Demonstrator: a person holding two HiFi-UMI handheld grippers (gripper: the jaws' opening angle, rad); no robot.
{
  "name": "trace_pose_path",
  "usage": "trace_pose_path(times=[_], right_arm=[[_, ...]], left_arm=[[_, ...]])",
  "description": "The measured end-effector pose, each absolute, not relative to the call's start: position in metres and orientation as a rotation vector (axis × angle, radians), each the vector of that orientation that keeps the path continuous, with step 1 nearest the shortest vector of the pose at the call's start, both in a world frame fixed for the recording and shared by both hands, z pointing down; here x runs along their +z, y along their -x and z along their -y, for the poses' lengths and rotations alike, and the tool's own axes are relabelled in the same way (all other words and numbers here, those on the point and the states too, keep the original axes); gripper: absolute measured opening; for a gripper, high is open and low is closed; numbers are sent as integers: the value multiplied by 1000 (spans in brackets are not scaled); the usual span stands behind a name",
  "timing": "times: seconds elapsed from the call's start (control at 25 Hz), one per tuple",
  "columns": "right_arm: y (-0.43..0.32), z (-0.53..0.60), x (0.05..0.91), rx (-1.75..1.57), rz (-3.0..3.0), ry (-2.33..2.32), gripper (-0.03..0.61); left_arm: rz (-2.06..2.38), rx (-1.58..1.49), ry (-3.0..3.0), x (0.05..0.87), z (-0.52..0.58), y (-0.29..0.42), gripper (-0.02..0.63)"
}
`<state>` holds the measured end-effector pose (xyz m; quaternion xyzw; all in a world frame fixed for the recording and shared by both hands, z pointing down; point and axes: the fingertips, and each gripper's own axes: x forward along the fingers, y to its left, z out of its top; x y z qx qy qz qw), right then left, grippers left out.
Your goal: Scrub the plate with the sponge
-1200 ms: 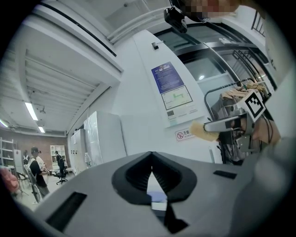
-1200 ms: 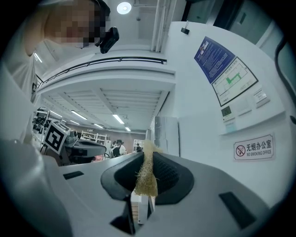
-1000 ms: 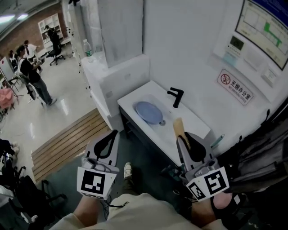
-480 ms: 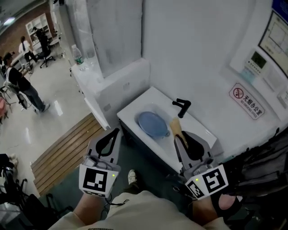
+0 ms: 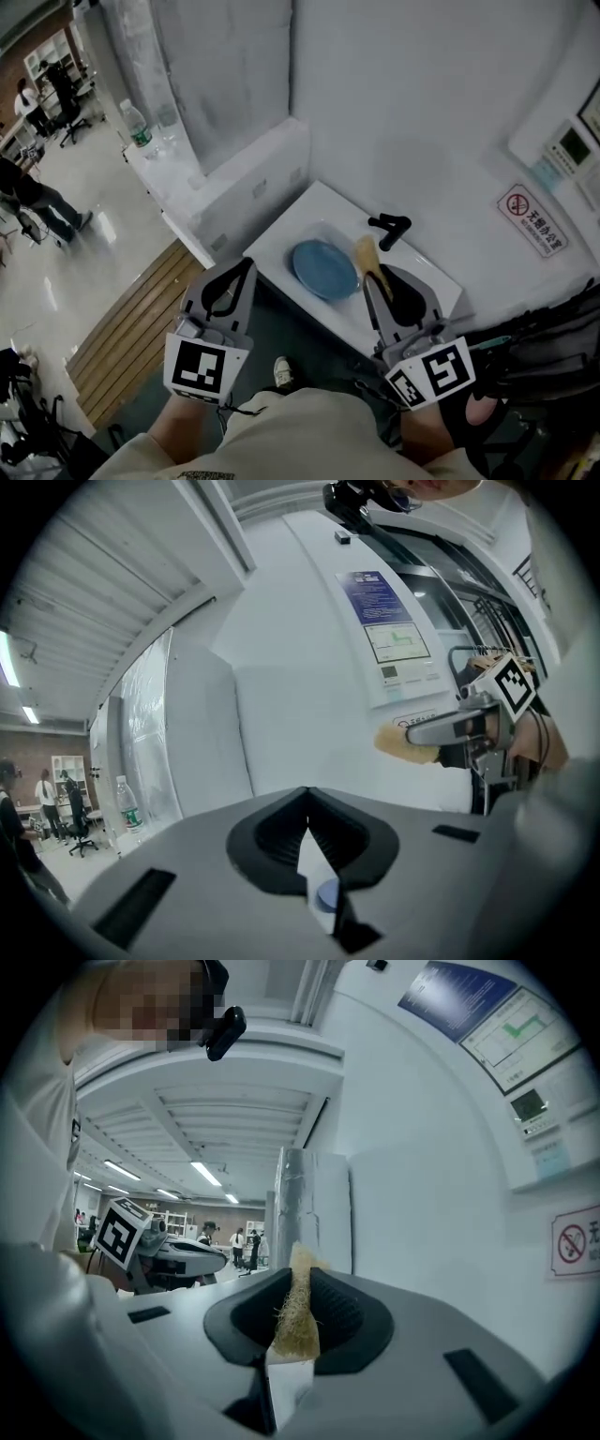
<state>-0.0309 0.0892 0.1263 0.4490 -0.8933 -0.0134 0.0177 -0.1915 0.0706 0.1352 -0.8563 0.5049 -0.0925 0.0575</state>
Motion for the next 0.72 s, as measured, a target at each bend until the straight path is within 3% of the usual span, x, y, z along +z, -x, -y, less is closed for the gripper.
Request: trace_pose_path(times=[0.72], right_arm=[[0,-28,146,88,2759,-1386,69]], left_arm=[[-1550,-314,2728,160,-12,171,6]])
